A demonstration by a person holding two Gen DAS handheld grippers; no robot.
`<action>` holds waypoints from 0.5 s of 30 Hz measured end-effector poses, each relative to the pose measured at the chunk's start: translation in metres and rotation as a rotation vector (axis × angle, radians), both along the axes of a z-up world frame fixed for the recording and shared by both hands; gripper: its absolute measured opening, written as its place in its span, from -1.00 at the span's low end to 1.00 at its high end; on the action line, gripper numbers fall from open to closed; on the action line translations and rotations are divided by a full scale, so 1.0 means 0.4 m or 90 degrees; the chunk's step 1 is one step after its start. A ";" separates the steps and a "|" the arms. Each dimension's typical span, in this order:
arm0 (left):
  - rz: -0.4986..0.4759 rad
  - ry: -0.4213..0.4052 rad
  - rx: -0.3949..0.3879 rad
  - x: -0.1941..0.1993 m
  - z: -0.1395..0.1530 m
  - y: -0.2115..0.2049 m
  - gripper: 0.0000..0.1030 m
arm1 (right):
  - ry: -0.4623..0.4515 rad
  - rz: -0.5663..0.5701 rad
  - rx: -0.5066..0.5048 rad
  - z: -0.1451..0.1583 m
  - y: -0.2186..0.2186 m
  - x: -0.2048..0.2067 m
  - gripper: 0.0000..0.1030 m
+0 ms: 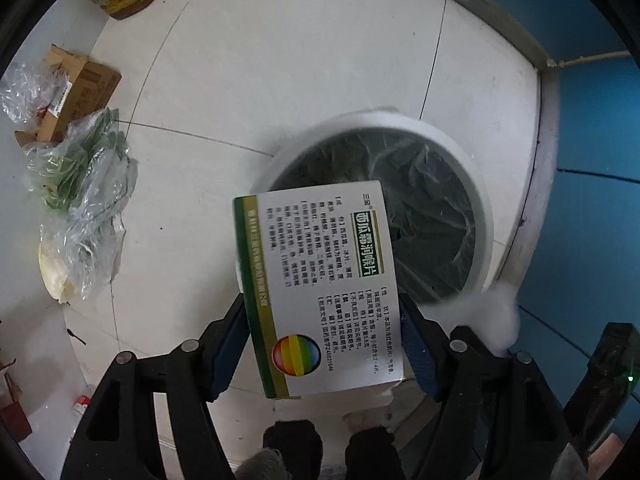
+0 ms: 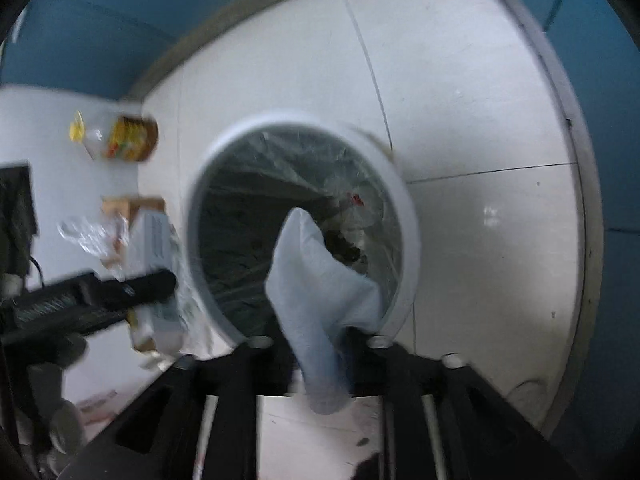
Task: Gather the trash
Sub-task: 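Carry both items over the bin and open both tools to drop them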
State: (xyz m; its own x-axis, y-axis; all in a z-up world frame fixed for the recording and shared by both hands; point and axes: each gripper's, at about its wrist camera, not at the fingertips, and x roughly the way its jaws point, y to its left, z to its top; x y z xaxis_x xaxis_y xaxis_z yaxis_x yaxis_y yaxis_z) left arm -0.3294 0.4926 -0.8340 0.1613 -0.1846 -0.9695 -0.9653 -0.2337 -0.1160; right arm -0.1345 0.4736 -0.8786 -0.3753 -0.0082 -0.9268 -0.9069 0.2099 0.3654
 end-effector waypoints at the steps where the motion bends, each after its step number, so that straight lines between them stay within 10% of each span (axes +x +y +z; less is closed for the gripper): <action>1: 0.004 0.000 0.006 -0.003 0.021 -0.005 0.78 | -0.005 0.003 0.005 0.010 0.005 -0.002 0.15; 10: -0.026 0.121 0.096 -0.002 0.336 -0.087 0.98 | -0.127 0.076 0.064 0.328 -0.068 0.020 0.99; 15: -0.030 0.166 0.152 0.002 0.571 -0.183 0.98 | -0.177 0.101 0.094 0.585 -0.134 0.024 1.00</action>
